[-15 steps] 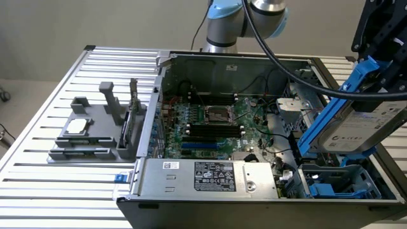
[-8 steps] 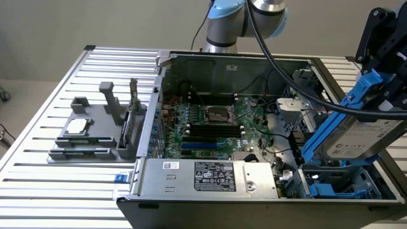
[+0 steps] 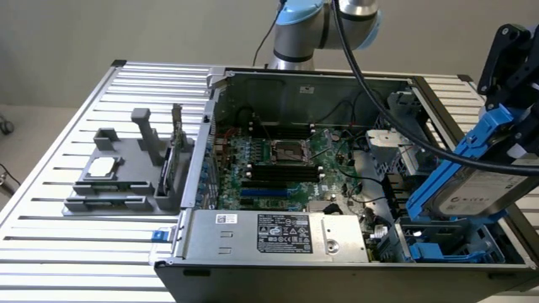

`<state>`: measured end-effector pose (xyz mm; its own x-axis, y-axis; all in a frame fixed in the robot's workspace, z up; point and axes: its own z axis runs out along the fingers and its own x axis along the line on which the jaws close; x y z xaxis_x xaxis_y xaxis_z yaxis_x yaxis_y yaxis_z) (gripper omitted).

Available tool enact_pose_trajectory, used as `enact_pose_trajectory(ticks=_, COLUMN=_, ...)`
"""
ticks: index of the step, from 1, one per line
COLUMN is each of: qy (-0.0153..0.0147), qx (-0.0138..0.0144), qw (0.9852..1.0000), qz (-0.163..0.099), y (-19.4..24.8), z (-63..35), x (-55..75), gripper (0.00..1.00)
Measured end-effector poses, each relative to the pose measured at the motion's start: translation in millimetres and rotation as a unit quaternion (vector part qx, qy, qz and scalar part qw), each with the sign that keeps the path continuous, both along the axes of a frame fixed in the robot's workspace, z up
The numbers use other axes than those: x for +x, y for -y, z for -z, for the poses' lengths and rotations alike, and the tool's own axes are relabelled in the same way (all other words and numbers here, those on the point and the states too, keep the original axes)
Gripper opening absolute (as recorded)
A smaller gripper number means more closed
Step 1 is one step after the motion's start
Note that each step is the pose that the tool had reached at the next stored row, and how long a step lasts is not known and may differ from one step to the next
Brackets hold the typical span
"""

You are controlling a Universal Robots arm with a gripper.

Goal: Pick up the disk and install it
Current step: 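Pick up the disk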

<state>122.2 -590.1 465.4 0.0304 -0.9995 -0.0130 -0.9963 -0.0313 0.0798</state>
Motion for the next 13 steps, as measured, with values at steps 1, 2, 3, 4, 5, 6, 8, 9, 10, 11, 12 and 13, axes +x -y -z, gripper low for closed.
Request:
enact_pose_trajectory(ticks=1, qy=0.0003, qx=0.0006, qw=1.0, qz=0.002, y=0.4, z=1.3, x=0.2, gripper=0.33)
enact_pose_trajectory(ticks=2, qy=0.0006, qx=0.001, qw=1.0, qz=0.003, y=0.8, z=2.4, x=0.4, gripper=0.33)
enact_pose_trajectory(ticks=3, qy=0.001, qx=0.0014, qw=1.0, qz=0.005, y=1.2, z=3.5, x=0.7, gripper=0.33)
enact_pose_trajectory(ticks=4, qy=0.0016, qx=0.0017, qw=1.0, qz=0.006, y=1.6, z=4.6, x=0.9, gripper=0.33)
enact_pose_trajectory(ticks=5, qy=0.0024, qx=0.0019, qw=1.0, qz=0.008, y=1.9, z=5.7, x=1.2, gripper=0.33)
enact_pose_trajectory(ticks=6, qy=0.0032, qx=0.002, qw=1.0, qz=0.009, y=2.3, z=6.7, x=1.5, gripper=0.33)
enact_pose_trajectory(ticks=8, qy=0.0053, qx=0.0021, qw=0.9999, qz=0.011, y=2.9, z=8.7, x=2.1, gripper=0.33)
enact_pose_trajectory(ticks=9, qy=0.0064, qx=0.002, qw=0.9999, qz=0.011, y=3.2, z=9.7, x=2.3, gripper=0.33)
enact_pose_trajectory(ticks=10, qy=0.0075, qx=0.0021, qw=0.9999, qz=0.011, y=3.5, z=11.0, x=2.4, gripper=0.33)
enact_pose_trajectory(ticks=11, qy=0.0086, qx=0.0021, qw=0.9999, qz=0.011, y=3.8, z=12.6, x=2.5, gripper=0.33)
enact_pose_trajectory(ticks=12, qy=0.0095, qx=0.0021, qw=0.9999, qz=0.011, y=4.0, z=14.3, x=2.5, gripper=0.33)
enact_pose_trajectory(ticks=13, qy=0.0102, qx=0.0021, qw=0.9999, qz=0.011, y=4.3, z=16.1, x=2.4, gripper=0.33)
